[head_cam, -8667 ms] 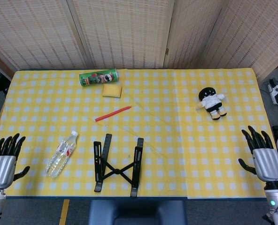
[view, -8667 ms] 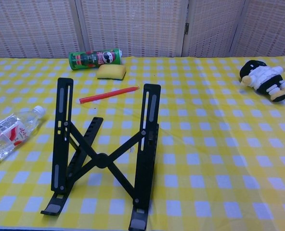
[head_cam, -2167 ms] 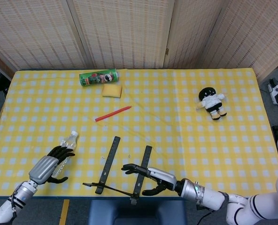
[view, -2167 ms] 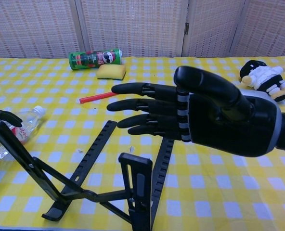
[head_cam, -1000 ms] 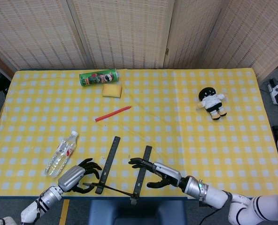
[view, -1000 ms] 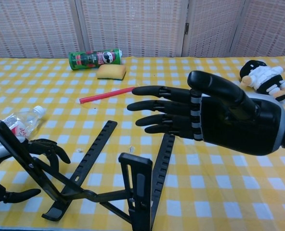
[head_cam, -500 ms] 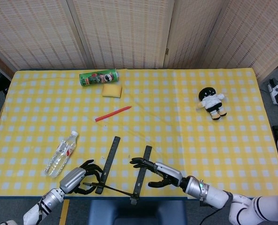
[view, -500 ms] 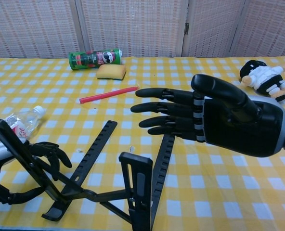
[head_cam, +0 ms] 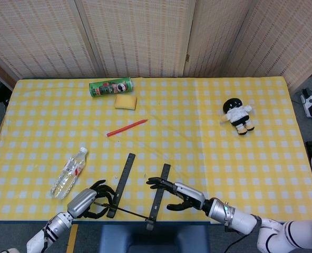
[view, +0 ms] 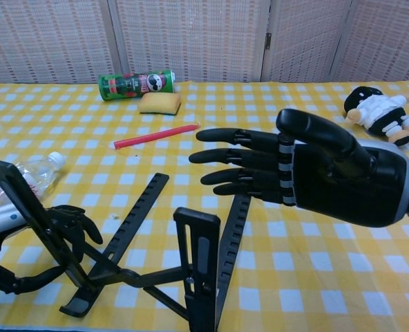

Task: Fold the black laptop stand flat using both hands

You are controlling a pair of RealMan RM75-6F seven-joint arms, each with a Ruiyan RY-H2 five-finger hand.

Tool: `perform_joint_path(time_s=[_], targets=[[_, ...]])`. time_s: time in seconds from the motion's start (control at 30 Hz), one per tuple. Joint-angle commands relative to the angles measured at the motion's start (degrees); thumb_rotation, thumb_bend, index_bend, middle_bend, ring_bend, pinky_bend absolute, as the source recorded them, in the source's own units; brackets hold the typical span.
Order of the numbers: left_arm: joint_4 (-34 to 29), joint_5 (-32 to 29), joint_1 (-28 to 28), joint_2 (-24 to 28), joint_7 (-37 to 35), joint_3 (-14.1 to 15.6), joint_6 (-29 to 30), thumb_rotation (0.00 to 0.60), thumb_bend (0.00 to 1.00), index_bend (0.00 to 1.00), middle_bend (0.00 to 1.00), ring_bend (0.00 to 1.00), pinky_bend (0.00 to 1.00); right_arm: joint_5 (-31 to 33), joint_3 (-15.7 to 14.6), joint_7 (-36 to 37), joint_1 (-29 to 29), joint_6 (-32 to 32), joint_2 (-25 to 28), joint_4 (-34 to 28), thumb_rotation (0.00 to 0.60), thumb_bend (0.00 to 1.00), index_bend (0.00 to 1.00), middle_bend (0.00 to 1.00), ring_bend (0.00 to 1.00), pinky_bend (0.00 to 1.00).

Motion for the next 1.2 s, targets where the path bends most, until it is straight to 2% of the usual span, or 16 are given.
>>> perform_joint_path(time_s=[0.03,0.43,0.6,0.7,0.77,0.87,1.0,1.2], targets=[[0.0,-0.1,0.1,0.0,0.1,0.1,0.2,0.6,0.49,0.52,0.33,0.22,0.06,0.0,0.0,0.0,0.0,0.0,0.0,0.0,0.269,0.19,0.0,0.08,0.08,0.0],[0.6,-0.3,0.5,-0.6,0.0,0.0,1.0,0.6,0.5,0.58,0.35,0.23,0.07,0.0,0.1,-0.3,-0.1,-0.2,-0.1,-0.1,0.269,0.19,0.0,0.08,0.08,0.0],[1.0,-0.9,1.1,-1.4,0.4,-0.8,2.2,0.6,0.5,0.57,0.35,0.24,0.08,0.0,0.1,-1.3,-0.1,-0.5,0.1,-0.1,0.27,0.19,0.0,0.08,0.08,0.0],[1.4,-1.4,1.3,-1.6,0.7,-1.1,2.3,0.6,0.5,0.53,0.35,0.24,0.08,-0.1,0.0,-3.4,0.0,-1.4,0.3,-0.2,0.275,0.19,0.0,0.08,0.08,0.0],[1.3,-1.8,1.4,-1.6,0.8,-1.3,2.3,0.6,0.5,0.48,0.35,0.23,0.08,0.3,-0.2,-6.1,0.2,-2.7,0.6,-0.5,0.314,0.19,0.0,0.08,0.08,0.0],[0.8,-2.3,1.4,-1.2,1.3,-1.3,1.8,0.6,0.5,0.39,0.35,0.21,0.07,1.5,-0.3,-11.1,0.6,-5.6,1.0,-1.4,0.338,0.19,0.0,0.06,0.08,0.0],[0.0,-2.4,1.5,-0.6,1.9,-1.0,1.3,0.6,0.5,0.28,0.29,0.14,0.05,3.7,0.0,-18.2,1.1,-9.6,1.4,-2.5,0.376,0.19,0.0,0.04,0.09,0.0],[-0.7,-2.4,1.4,-0.2,2.3,-0.9,1.1,0.6,0.5,0.21,0.24,0.1,0.02,7.2,1.1,-31.3,1.5,-14.8,1.3,-4.0,0.491,0.19,0.0,0.01,0.08,0.0]])
